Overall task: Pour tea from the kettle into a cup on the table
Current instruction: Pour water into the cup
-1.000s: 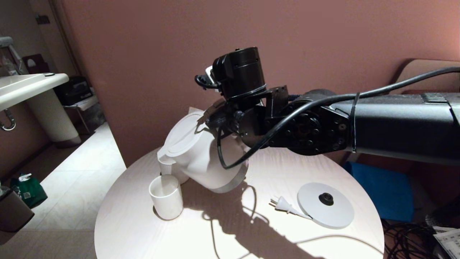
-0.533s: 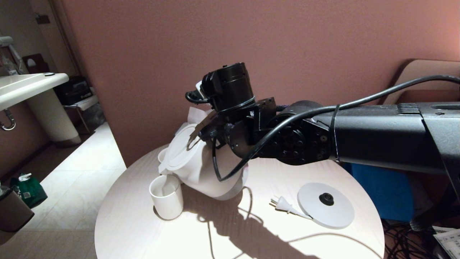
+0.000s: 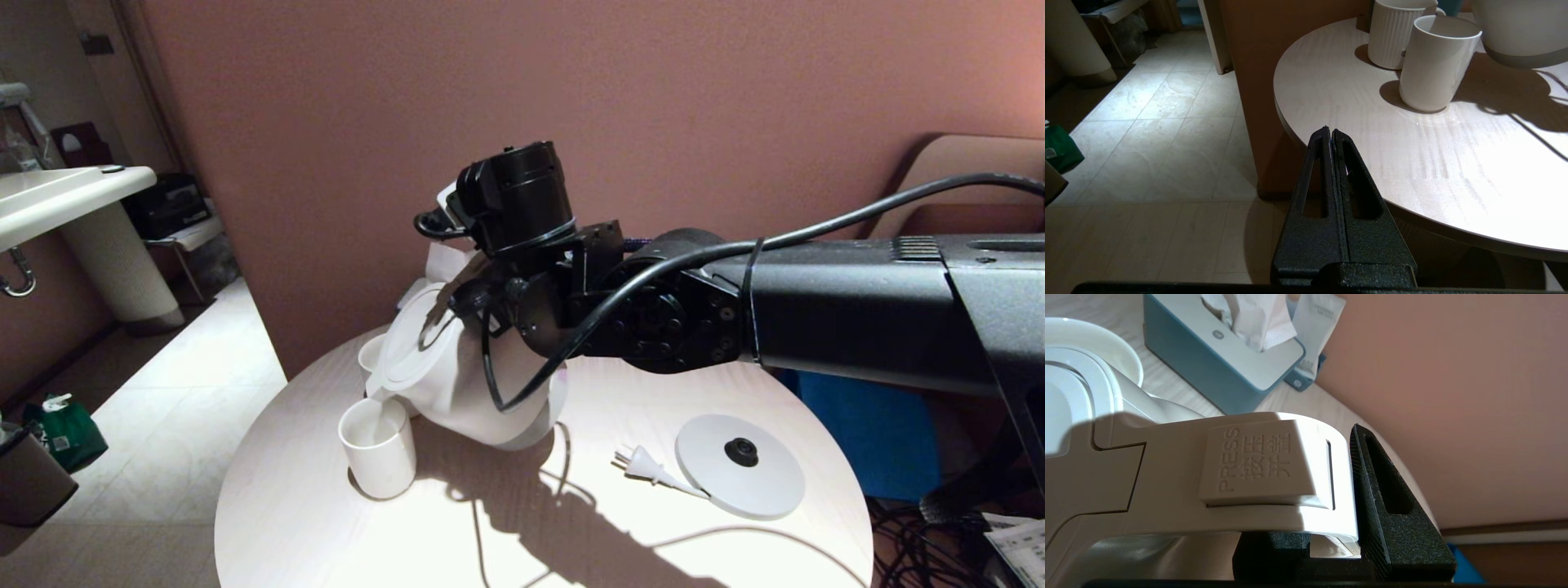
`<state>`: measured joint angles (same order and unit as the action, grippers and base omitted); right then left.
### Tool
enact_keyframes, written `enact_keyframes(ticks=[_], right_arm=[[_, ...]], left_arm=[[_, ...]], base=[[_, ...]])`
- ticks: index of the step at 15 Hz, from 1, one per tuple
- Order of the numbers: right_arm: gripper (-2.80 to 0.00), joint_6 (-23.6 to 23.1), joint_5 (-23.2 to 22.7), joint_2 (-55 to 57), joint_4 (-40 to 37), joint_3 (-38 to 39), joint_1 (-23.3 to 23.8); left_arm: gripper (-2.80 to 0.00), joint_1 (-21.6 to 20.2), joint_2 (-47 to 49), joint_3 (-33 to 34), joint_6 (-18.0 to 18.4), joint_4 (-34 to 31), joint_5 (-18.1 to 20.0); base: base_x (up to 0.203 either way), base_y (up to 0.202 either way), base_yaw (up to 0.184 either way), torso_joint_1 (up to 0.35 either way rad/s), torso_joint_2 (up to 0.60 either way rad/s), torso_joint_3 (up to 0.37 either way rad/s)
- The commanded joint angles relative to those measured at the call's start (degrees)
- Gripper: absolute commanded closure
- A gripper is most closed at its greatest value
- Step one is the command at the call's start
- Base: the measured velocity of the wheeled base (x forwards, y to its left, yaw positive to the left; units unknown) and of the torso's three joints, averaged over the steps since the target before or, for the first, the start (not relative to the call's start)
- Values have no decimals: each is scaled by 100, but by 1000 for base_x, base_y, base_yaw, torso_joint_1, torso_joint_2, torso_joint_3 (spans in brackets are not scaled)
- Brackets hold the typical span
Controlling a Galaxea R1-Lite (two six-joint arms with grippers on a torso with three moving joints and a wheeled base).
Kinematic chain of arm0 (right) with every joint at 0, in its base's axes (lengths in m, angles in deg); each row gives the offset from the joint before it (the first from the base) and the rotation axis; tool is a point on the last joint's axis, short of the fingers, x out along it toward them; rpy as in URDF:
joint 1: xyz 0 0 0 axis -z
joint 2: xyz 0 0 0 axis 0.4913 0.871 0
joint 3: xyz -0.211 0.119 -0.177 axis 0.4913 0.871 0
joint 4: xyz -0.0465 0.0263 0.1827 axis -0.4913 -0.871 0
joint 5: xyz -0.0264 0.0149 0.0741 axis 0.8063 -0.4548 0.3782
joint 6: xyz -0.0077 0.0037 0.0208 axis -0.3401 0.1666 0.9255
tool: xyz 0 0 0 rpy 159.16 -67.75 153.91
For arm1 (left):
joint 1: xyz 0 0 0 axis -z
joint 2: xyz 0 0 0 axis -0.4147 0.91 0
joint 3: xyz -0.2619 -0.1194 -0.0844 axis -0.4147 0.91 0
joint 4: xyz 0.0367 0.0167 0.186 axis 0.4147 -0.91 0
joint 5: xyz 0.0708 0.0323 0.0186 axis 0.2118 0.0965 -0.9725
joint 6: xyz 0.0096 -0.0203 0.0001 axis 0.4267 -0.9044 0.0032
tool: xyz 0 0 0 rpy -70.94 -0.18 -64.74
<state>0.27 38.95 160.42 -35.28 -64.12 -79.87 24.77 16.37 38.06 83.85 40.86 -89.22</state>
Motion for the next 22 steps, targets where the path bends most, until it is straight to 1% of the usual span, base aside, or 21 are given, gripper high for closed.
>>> enact_keyframes(ticks=[1, 11, 22], right_arm=[[0, -105, 14, 2, 1, -27, -9], [0, -774, -101, 110, 2, -99, -80], [0, -1065, -119, 133, 11, -177, -80]], left_arm=[[0, 3, 6, 0, 2, 1, 0], [0, 0, 6, 0, -7, 1, 0], [0, 8, 6, 0, -6, 1, 0]], base=[[0, 0, 0, 0, 0, 0], [0, 0, 0, 0, 0, 0], [0, 0, 0, 0, 0, 0]])
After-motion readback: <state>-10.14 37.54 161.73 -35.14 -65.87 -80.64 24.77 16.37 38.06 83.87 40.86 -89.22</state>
